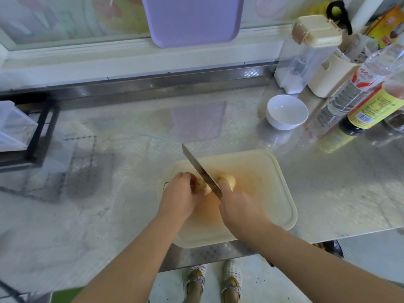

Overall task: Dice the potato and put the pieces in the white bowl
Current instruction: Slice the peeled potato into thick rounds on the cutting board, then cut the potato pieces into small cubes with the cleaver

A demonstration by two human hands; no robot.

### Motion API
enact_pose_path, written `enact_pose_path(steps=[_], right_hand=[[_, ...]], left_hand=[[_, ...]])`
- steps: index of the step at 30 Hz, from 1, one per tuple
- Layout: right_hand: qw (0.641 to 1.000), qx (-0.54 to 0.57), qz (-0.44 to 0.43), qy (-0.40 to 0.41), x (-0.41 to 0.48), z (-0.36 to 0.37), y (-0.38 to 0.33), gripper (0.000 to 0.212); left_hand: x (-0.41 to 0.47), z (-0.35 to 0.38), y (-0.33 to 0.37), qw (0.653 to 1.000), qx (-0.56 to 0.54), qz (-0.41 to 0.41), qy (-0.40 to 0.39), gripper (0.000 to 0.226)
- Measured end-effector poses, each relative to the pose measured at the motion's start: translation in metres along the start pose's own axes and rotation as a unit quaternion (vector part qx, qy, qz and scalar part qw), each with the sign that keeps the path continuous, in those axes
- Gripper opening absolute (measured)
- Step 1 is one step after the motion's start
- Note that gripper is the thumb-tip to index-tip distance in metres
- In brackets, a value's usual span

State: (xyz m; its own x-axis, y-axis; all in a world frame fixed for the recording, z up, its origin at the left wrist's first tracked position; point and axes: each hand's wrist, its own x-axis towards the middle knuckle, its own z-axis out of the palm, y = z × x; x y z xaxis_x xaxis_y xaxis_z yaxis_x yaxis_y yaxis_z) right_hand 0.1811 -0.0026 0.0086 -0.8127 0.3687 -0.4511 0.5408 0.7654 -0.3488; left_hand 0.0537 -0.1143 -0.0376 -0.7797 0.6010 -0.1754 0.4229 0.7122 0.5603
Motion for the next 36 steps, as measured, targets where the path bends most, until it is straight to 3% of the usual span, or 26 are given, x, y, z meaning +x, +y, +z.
enact_pose_path(steps=[11,26,31,34,35,36], right_hand=[[0.998,0.007,0.024,-0.054,0.014,0.006,-0.008,0.016],[0.999,0.008,0.034,-0.021,0.008,0.013,0.004,0.027],[1.000,0.014,0.025,-0.008,0.011,0.004,0.004,0.023],[1.000,-0.018,0.012,-0.020,0.015,0.003,0.002,0.027],[0.999,-0.028,0.005,-0.025,0.016,0.003,0.001,0.026],[0.999,-0.037,-0.001,-0.029,0.016,0.002,-0.001,0.025]], left_hand=[[0.000,0.001,0.001,1.000,0.002,0.005,-0.008,0.030],[-0.004,-0.002,0.005,1.000,0.002,-0.009,-0.005,0.029],[-0.005,-0.017,0.007,0.999,-0.020,-0.046,0.007,0.043],[0.002,-0.044,0.014,0.985,-0.026,0.063,0.156,0.023],[0.009,-0.050,0.019,0.981,-0.003,0.120,0.153,0.021],[0.017,-0.054,0.026,0.979,0.033,0.171,0.102,0.024]])
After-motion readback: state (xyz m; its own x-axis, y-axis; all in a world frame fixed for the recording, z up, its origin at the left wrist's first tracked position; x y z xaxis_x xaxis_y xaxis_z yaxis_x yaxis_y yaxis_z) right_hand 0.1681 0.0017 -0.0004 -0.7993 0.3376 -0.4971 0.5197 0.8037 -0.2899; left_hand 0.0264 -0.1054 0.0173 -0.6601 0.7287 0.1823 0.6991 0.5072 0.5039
